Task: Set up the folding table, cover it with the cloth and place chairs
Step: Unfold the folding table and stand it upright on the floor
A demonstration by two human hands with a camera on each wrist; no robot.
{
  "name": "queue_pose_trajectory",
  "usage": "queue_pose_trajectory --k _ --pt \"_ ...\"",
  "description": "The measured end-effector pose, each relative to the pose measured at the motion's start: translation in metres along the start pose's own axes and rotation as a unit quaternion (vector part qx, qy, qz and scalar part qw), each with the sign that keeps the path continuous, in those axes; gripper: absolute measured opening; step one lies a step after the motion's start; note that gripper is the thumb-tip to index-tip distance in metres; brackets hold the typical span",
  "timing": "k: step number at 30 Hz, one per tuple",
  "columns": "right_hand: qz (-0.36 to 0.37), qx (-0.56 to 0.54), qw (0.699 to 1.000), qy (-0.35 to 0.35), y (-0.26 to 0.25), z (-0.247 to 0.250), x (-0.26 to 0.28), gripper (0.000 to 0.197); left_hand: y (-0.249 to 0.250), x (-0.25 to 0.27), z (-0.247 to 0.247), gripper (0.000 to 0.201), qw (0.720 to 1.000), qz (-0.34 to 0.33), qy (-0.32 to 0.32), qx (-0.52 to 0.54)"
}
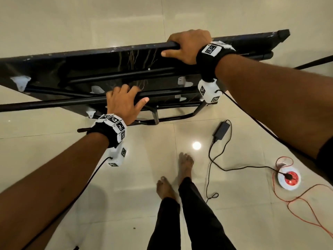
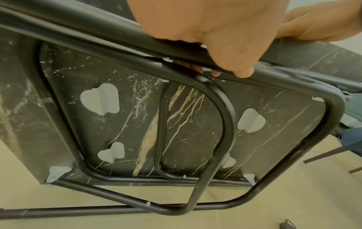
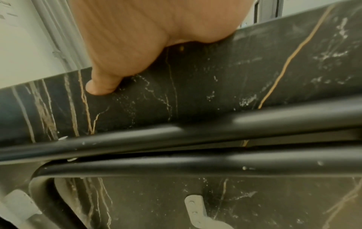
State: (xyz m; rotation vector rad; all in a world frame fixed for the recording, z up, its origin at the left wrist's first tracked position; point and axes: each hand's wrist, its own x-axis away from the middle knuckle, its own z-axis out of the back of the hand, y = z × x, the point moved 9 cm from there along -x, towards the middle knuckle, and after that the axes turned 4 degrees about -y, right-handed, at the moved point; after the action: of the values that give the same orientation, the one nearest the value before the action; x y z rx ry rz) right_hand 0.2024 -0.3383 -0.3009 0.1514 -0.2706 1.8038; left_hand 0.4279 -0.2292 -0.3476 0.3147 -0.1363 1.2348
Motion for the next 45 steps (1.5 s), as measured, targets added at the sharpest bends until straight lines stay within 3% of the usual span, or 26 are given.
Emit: queue_pose_trajectory --k 8,20,32,35,38,45 --pt "-0.040 -0.030 0.998 -0.046 0.000 -0.003 0.004 0.060 -0.010 0.071 -0.014 0.056 0.998 -0.060 0.000 -0.013" --pt "-0.007 0.003 0.998 -0.060 -0.011 -0.011 0.028 0.056 -0.059 0.208 -0.048 0.050 0.992 -0.115 -0.038 -0.021" --pt "-0.005 0.004 0.998 -0.061 -0.014 -0.014 0.031 0.059 -0.162 0.297 -0.045 0.067 0.997 -0.069 -0.028 -0.009" --pt "-0.007 0.003 0.998 -0.061 -0.012 -0.014 0.032 0.058 -0.199 0.310 -0.046 0.058 0.998 -0.034 -0.054 -0.012" --pt "-0.006 0.007 0.998 -0.059 -0.014 -0.013 0.034 0.058 -0.240 0.324 -0.046 0.034 0.998 0.024 -0.057 -0.013" --pt "-0.013 0.012 0.998 -0.056 -0.011 -0.013 0.035 0.060 -0.301 0.325 -0.044 0.052 0.991 0.092 -0.095 -0.008"
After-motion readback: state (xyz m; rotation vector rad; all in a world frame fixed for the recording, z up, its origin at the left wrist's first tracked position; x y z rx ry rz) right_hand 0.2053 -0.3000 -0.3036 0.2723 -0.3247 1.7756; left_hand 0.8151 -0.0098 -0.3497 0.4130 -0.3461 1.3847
